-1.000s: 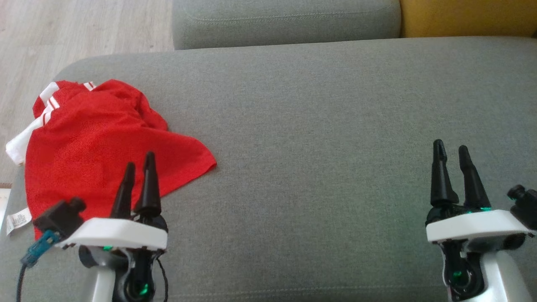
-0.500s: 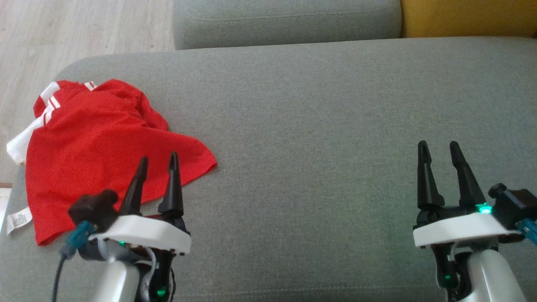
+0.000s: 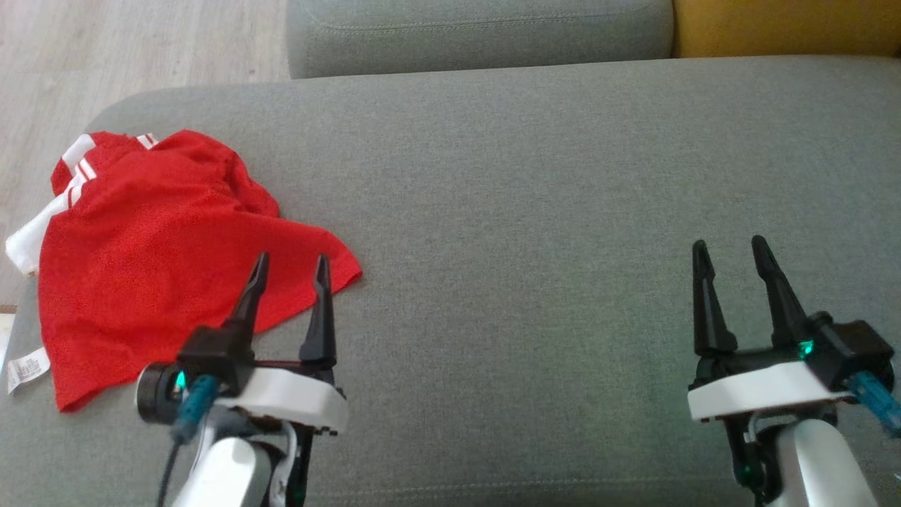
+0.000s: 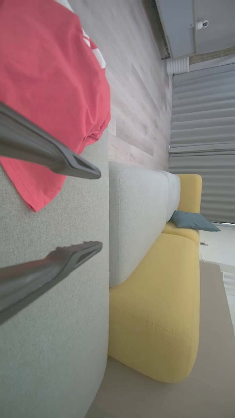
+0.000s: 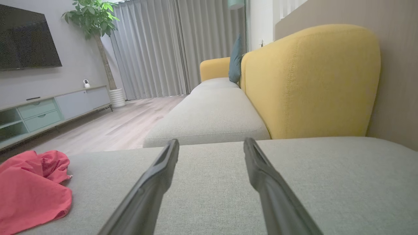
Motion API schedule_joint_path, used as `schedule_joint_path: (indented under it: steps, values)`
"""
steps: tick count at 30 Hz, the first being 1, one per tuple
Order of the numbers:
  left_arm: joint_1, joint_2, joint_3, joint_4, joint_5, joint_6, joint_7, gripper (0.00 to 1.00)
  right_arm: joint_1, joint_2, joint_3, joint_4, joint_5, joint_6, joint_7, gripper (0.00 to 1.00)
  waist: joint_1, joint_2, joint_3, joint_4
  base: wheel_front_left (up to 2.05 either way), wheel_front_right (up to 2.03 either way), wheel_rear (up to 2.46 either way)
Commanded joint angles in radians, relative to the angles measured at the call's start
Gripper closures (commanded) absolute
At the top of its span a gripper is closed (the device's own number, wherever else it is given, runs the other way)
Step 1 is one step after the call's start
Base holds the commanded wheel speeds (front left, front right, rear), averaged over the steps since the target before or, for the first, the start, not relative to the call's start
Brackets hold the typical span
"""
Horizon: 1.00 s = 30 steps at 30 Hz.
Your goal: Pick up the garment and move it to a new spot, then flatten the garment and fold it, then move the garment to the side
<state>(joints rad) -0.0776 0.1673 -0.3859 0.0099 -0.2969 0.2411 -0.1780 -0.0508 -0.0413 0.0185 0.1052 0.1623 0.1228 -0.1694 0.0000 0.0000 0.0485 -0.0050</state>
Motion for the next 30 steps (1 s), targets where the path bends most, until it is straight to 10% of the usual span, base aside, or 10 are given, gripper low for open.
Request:
schedule_joint_path:
  steps: [1,10,19,30]
  values:
    - [-0.069,0.026,0.006,-0.044,0.041,0.016,-0.014,0.00,-0.051,-0.008,0.023,-0.038,-0.046,0.006,-0.022,0.00,0.0000,0.0000,0.001,-0.001,0.00,0.00,0.00]
    - [-0.112,0.087,-0.120,-0.037,0.172,0.095,-0.040,0.00,-0.057,-0.008,0.047,-0.048,-0.192,0.007,-0.048,0.00,0.0000,0.0000,0.004,-0.004,0.00,0.00,0.00]
    - [-0.099,0.071,-0.114,-0.078,0.150,0.147,-0.066,0.00,-0.048,-0.009,0.037,-0.043,-0.097,0.008,-0.075,0.00,0.0000,0.0000,0.007,0.003,0.00,0.00,0.00]
    - [-0.014,-0.056,0.060,-0.011,0.079,-0.026,-0.084,0.00,-0.047,-0.009,0.042,0.039,0.003,0.008,-0.092,0.00,0.0000,0.0000,0.003,0.008,0.00,0.00,0.00]
